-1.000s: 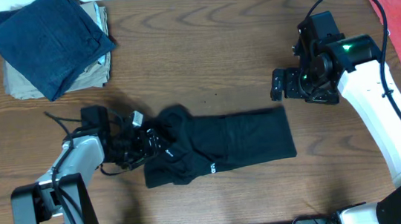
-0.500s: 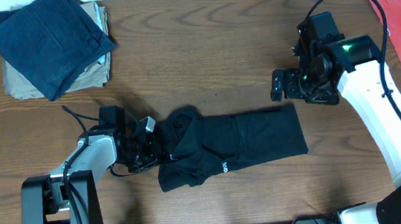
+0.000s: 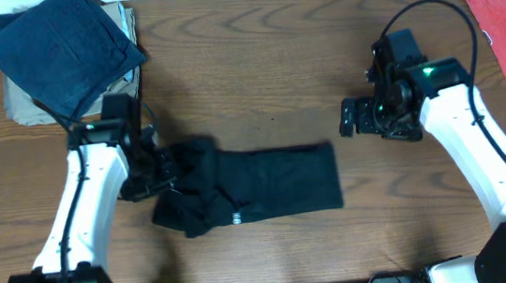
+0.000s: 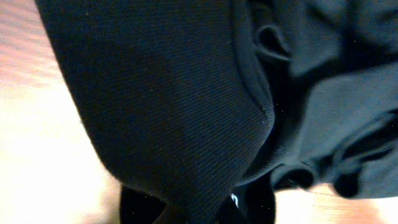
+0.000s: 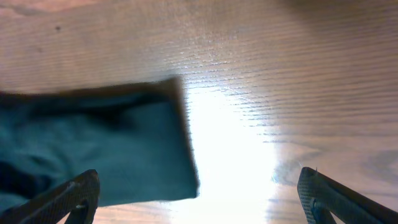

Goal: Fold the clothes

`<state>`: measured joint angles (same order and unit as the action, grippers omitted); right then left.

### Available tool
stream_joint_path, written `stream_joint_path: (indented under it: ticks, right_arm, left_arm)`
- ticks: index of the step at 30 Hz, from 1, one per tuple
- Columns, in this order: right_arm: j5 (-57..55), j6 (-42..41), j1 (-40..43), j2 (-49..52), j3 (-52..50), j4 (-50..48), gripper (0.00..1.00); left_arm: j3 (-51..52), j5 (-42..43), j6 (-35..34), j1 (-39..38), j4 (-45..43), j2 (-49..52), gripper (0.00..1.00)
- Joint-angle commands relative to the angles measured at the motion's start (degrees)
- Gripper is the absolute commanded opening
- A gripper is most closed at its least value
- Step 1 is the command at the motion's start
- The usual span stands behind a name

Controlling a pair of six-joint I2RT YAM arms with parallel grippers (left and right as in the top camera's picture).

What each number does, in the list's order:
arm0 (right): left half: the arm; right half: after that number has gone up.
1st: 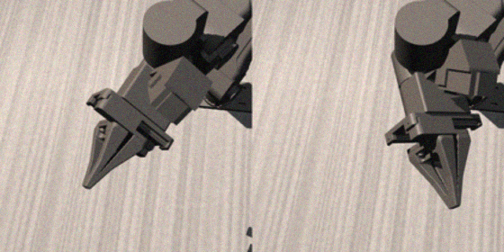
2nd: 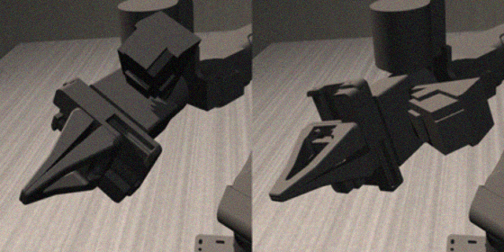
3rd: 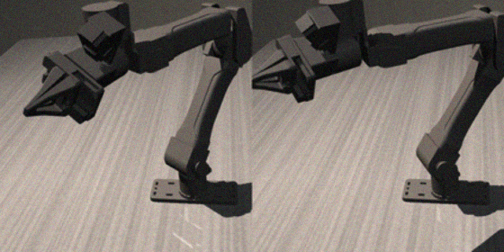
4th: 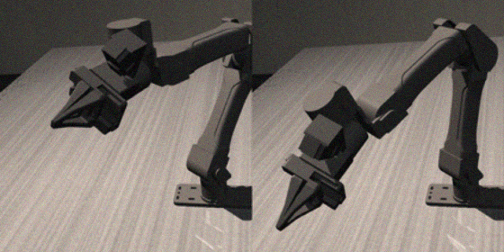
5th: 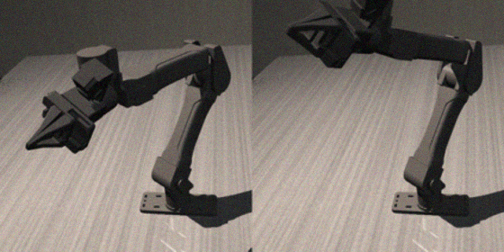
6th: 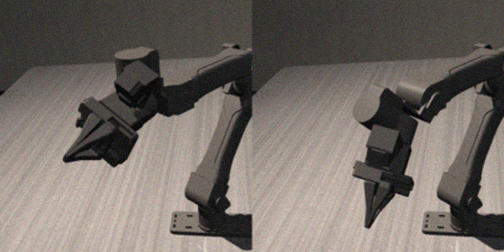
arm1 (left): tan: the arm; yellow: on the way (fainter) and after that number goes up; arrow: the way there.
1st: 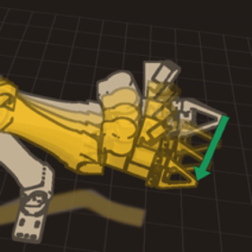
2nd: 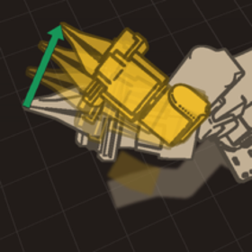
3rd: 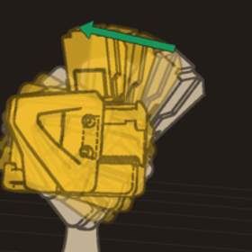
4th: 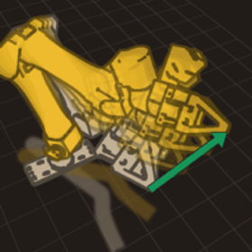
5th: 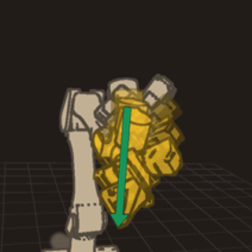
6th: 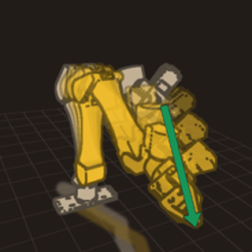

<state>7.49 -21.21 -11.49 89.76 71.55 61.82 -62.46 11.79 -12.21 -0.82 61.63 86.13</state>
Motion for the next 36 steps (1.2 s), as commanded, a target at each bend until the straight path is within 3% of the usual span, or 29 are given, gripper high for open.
stream_joint_path:
  ticks: [1, 7, 13, 21, 36]
  right_arm:
    - [2.5, 0.7, -0.6, 0.4, -4.2, -2.6, 0.99]
    - [8.0, 0.7, -0.6, 0.5, -10.6, -10.6, 0.99]
    - [10.0, 0.4, -0.6, 1.2, -16.2, -17.0, 0.99]
    - [12.7, -0.6, -0.6, 6.1, -18.4, -19.5, 0.98]
    - [15.3, -1.5, -3.7, 12.7, -18.4, -22.1, 0.97]
  left_arm:
    - [-6.0, -5.5, -1.7, -0.2, 3.7, -2.2, 0.06]
    - [-9.2, -2.0, -2.7, -4.8, 6.7, -5.9, 0.06]
    - [-9.2, 2.0, -7.3, -14.6, 6.1, -7.7, 0.06]
    - [-9.1, 1.9, -13.7, -29.9, -3.0, -7.0, 0.06]
    - [-9.0, 1.9, -19.9, -42.7, -15.8, 10.3, 0.06]
